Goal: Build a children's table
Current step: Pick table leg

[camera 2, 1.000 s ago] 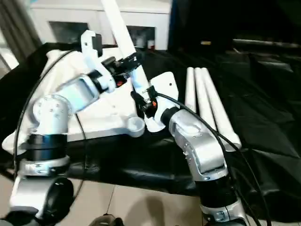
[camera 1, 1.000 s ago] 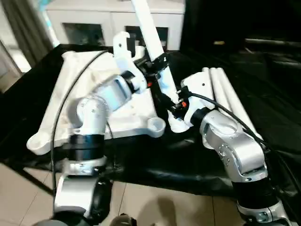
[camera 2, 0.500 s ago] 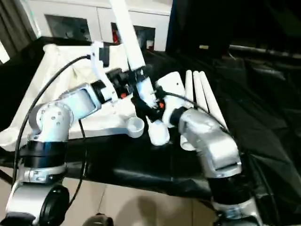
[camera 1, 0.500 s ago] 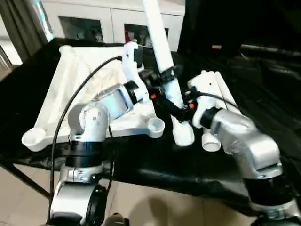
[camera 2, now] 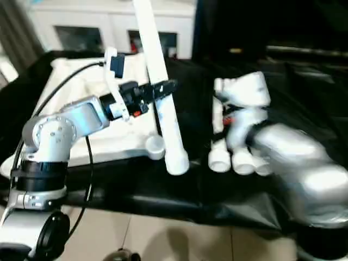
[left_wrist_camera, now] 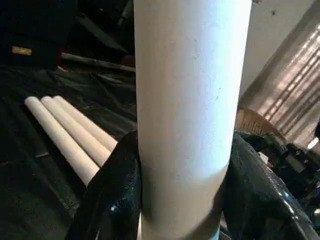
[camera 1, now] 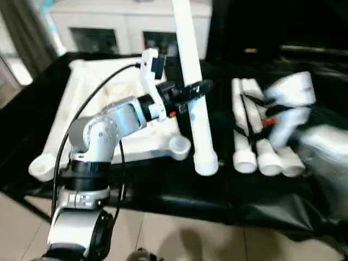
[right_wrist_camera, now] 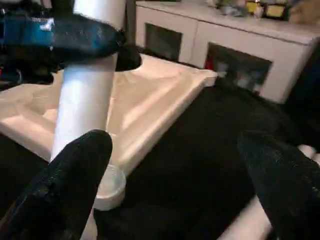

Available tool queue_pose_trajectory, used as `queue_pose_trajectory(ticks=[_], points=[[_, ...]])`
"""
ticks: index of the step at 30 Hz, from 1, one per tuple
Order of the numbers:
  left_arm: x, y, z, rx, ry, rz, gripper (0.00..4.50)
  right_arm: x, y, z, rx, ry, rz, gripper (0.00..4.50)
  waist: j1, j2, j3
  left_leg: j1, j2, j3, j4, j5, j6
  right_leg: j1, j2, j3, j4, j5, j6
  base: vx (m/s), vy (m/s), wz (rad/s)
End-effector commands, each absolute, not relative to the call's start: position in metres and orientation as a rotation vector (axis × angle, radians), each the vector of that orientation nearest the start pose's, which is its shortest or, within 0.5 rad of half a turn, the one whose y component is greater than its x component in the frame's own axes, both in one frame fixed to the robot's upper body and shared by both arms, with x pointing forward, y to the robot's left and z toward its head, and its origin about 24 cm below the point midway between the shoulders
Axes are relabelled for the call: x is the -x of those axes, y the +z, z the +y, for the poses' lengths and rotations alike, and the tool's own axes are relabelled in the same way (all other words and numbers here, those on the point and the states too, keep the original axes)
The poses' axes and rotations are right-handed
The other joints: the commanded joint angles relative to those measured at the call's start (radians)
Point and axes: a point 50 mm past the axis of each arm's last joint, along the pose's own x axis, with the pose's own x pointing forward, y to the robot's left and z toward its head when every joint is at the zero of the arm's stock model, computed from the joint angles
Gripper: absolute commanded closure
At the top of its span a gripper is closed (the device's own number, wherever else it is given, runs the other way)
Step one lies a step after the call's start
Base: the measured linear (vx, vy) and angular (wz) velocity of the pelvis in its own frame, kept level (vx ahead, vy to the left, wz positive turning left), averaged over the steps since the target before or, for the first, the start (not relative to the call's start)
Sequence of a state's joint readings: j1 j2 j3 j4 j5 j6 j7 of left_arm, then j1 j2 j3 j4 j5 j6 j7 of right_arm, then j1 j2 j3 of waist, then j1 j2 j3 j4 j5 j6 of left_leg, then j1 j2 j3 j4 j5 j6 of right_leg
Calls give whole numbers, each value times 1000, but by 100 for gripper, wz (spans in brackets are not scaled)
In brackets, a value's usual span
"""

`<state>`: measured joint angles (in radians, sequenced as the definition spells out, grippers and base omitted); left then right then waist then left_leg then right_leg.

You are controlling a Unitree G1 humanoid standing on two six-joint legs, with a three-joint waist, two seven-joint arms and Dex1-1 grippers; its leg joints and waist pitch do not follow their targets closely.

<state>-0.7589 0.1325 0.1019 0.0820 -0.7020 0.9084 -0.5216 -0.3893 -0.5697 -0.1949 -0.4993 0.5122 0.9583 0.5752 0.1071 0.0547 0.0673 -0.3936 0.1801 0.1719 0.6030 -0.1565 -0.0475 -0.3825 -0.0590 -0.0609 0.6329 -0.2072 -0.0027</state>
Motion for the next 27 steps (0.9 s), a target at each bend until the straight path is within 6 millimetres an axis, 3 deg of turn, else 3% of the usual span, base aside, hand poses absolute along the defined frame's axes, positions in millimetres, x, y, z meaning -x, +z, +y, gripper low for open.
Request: queue_pose_trajectory(ticks=[1,2,3,4,5,7,8,9,10,12,13,14,18,21,22,23,24,25,27], points=[[-331,210,77,424,-1028,89,268,-262,223,-183,103,747,20,0,4,-35,-82,15,32,-16,-52,-113,27,54,-72,46,-87,-221,-138,0,0,0],[-331,213,76,422,-1027,79,268,-265,225,-181,85,759,5,0,0,-43,-81,14,30,-13,-52,-112,31,51,-72,45,-88,-226,-140,0,0,0],[-332,215,76,421,-1027,71,268,-268,226,-178,73,764,-6,0,-4,-40,-81,11,29,-13,-51,-104,33,50,-73,42,-89,-239,-141,0,0,0],[-332,217,75,420,-1028,67,268,-269,226,-178,70,763,-8,0,-5,-30,-78,17,33,-12,-50,-116,31,41,-73,44,-95,-254,-146,0,0,0],[-332,217,74,421,-1036,63,268,-268,220,-175,66,783,-1,0,-6,-55,-77,16,34,-9,-53,-120,32,43,-73,43,-99,-256,-142,0,0,0],[-331,218,72,416,-1047,56,268,-266,210,-172,56,805,16,0,0,-44,-78,18,39,-12,-56,-116,27,41,-77,45,-92,-232,-147,0,0,0],[-331,218,71,407,-1054,53,268,-266,200,-171,49,813,41,0,-4,-68,-79,15,40,-11,-59,-117,28,45,-75,43,-92,-225,-145,0,0,0],[-331,219,71,400,-1059,51,268,-264,192,-171,44,818,63,0,4,-59,-82,22,43,-11,-57,-120,23,40,-80,45,-88,-211,-148,0,0,0],[-331,219,71,400,-1059,51,268,-264,192,-171,44,818,63,0,4,-59,-82,22,43,-11,-57,-120,23,40,-80,45,-88,-211,-148,0,0,0],[-325,224,71,401,-1114,45,268,-260,179,-170,15,847,124,0,9,-78,-83,22,44,-10,-58,-98,25,42,-81,45,-80,-167,-156,0,0,0],[-324,225,71,402,-1133,44,268,-259,178,-170,0,861,139,0,9,-73,-82,22,44,-11,-58,-98,26,40,-82,45,-79,-167,-163,0,0,0],[-321,226,71,404,-1160,49,268,-257,176,-170,-10,882,157,0,9,-81,-80,22,45,-9,-59,-105,23,41,-82,45,-80,-171,-162,0,0,0],[-317,225,70,388,-1220,81,268,-255,175,-173,-41,947,198,0,12,-84,-76,25,45,-9,-61,-140,10,39,-83,47,-87,-213,-150,0,0,0],[-317,223,69,389,-1265,102,268,-254,171,-175,-81,1005,229,0,12,-72,-76,25,44,-11,-61,-155,-2,39,-82,47,-91,-215,-148,0,0,0],[-316,223,69,399,-1284,106,268,-254,168,-175,-91,1030,248,0,15,-59,-77,25,44,-14,-61,-159,-7,40,-83,47,-88,-211,-154,0,0,0],[-316,224,68,412,-1309,111,268,-254,165,-175,-104,1063,273,0,15,-59,-77,25,44,-14,-61,-159,-7,40,-83,47,-88,-211,-154,0,0,0],[-315,225,67,426,-1343,117,268,-255,161,-175,-112,1104,308,0,12,-71,-77,23,41,-11,-59,-168,-4,45,-82,45,-93,-217,-156,0,0,0],[-315,225,66,428,-1353,119,268,-255,160,-175,-110,1114,319,0,14,-64,-78,23,41,-12,-59,-167,-6,45,-83,46,-93,-214,-160,0,0,0],[-315,228,65,437,-1371,118,268,-257,159,-175,-104,1128,331,0,13,-65,-80,22,44,-15,-60,-162,-6,46,-83,45,-89,-194,-170,0,0,0]])
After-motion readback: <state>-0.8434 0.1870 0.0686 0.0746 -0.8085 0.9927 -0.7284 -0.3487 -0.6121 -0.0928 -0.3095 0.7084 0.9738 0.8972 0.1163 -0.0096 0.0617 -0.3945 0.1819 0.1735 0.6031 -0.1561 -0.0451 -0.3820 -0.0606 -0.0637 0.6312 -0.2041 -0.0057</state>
